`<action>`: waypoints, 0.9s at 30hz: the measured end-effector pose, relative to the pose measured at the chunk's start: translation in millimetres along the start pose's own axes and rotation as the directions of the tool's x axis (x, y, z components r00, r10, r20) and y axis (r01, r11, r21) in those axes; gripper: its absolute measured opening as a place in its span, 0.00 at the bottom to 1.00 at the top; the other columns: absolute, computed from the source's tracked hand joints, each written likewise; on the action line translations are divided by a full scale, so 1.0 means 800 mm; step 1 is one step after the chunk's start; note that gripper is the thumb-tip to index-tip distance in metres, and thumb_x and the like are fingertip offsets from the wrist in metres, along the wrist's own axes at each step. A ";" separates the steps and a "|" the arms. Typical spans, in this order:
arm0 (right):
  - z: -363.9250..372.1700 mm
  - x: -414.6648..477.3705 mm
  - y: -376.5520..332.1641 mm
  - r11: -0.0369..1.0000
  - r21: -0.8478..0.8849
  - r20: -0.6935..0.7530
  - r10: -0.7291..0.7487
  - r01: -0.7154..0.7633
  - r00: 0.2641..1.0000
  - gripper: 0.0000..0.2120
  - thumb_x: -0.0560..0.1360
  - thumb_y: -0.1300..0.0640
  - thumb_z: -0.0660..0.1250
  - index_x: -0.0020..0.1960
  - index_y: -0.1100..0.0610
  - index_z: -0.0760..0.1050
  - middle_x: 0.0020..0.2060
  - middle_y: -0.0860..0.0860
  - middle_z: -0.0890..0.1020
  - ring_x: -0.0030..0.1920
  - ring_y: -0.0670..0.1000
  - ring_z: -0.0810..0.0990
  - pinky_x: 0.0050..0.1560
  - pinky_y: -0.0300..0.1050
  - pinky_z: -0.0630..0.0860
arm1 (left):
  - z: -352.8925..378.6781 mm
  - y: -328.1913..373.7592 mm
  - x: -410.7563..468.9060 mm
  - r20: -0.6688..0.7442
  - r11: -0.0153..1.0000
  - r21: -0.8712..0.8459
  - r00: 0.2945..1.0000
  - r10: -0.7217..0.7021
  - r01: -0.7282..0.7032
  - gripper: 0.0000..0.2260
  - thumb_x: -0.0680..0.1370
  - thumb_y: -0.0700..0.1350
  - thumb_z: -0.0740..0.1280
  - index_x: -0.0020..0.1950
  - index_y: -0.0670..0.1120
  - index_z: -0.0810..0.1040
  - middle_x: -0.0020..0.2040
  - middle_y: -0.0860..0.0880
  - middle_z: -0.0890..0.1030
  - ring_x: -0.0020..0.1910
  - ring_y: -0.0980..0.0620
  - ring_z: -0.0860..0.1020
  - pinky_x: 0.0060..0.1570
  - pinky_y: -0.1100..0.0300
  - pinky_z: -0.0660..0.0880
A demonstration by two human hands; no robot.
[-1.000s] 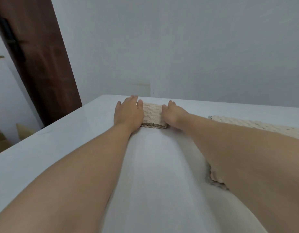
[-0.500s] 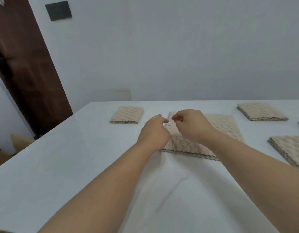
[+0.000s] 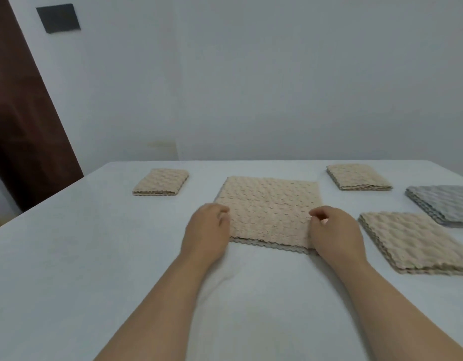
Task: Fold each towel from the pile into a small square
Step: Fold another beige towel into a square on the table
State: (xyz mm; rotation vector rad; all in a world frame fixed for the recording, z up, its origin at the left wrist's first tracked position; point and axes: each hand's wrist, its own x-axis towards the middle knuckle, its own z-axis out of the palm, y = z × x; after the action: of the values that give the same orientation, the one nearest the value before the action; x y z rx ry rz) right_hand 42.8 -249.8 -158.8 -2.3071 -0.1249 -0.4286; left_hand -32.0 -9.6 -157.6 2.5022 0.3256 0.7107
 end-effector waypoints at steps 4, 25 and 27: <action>-0.002 0.016 0.010 0.985 -0.164 -0.123 0.027 -0.047 0.992 0.14 0.79 0.51 0.60 0.54 0.51 0.83 0.49 0.52 0.84 0.52 0.59 0.80 0.49 0.53 0.80 | 0.001 -0.010 0.011 -0.062 0.984 0.125 0.991 -0.116 0.123 0.12 0.80 0.45 0.64 0.59 0.48 0.84 0.59 0.49 0.83 0.60 0.45 0.78 0.62 0.50 0.74; 0.007 0.017 0.013 0.922 -0.369 0.051 0.146 -0.117 0.988 0.20 0.81 0.45 0.58 0.69 0.48 0.75 0.64 0.56 0.76 0.66 0.60 0.72 0.64 0.53 0.69 | 0.016 -0.018 0.011 -0.025 0.981 0.184 0.998 0.059 -0.053 0.16 0.80 0.41 0.64 0.66 0.48 0.82 0.67 0.52 0.79 0.65 0.46 0.75 0.66 0.53 0.70; 0.007 0.017 0.014 0.927 -0.355 0.053 0.147 -0.119 0.988 0.20 0.81 0.44 0.58 0.70 0.46 0.73 0.65 0.55 0.75 0.66 0.60 0.72 0.64 0.54 0.69 | 0.013 -0.013 0.010 -0.039 0.997 0.025 0.996 0.079 -0.078 0.20 0.80 0.39 0.63 0.72 0.48 0.76 0.72 0.55 0.73 0.69 0.53 0.73 0.67 0.62 0.67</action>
State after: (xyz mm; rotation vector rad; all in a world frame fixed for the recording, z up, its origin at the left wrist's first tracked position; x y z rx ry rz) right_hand 59.8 -254.0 -165.0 -2.6661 0.0773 -0.3083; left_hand -20.6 -2.6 -167.2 2.5375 0.2520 0.7939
